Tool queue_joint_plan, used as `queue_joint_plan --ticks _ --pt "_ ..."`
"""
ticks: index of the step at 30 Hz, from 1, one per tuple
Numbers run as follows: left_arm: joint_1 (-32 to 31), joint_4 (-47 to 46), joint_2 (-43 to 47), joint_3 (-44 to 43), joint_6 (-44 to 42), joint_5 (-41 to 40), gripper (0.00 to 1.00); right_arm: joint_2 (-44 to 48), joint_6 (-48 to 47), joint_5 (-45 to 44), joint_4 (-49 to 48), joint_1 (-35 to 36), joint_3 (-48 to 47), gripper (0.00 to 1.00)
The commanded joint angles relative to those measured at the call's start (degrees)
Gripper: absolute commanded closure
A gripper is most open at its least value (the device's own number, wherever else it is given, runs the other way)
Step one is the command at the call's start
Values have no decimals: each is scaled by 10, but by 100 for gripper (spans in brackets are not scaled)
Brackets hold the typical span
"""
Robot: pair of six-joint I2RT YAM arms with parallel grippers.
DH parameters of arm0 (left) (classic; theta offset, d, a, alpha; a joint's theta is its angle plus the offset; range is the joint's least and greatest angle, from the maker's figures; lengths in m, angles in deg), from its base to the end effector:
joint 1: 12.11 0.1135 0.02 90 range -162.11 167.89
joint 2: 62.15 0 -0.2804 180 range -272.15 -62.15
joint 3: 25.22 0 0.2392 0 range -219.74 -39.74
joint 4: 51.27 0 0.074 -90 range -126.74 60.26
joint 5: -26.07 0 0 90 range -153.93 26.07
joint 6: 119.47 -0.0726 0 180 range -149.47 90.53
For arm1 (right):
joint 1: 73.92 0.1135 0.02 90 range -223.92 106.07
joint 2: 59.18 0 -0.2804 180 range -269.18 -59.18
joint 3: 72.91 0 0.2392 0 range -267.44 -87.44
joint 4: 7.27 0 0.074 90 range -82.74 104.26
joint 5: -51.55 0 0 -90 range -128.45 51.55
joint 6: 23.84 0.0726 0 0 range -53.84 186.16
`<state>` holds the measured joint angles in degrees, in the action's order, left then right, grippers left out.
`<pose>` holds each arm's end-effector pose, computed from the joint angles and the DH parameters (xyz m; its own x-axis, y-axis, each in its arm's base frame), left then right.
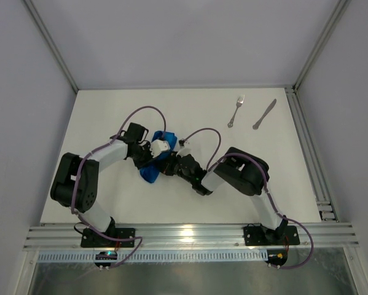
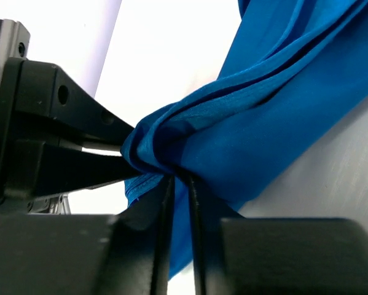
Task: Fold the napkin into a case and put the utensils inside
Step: Stuff the top corner of the smaller-rectangle-folded napkin into the folded napkin.
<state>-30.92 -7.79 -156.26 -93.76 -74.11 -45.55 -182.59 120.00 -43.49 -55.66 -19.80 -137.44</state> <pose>0.2832 -0.1206 0.1565 -0.3390 0.8199 -0.4613 0.9148 0.4017 0.0417 0.2642 0.3543 0.1161 -0.6737 0.4408 -0.5931 -0.3602 0.5049 0.7844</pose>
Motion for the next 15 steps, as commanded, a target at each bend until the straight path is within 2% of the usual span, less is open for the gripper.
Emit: queue_joint_plan --ticks 1,5,7,9,11,15 --pt "-3 -21 18 5 14 -16 100 51 7 -8 -27 -9 28 79" --pt "-3 -44 21 10 26 -36 100 119 28 -41 14 -4 75 75" --pt "-3 -54 23 14 32 -41 100 131 26 -47 61 6 72 75" --pt "-3 -61 23 16 36 -42 100 124 28 -39 68 12 55 75" --pt "-3 -64 23 18 39 -44 100 112 44 -38 47 20 47 83" --pt "-3 -64 21 19 44 -42 97 60 76 -29 43 26 3 91"
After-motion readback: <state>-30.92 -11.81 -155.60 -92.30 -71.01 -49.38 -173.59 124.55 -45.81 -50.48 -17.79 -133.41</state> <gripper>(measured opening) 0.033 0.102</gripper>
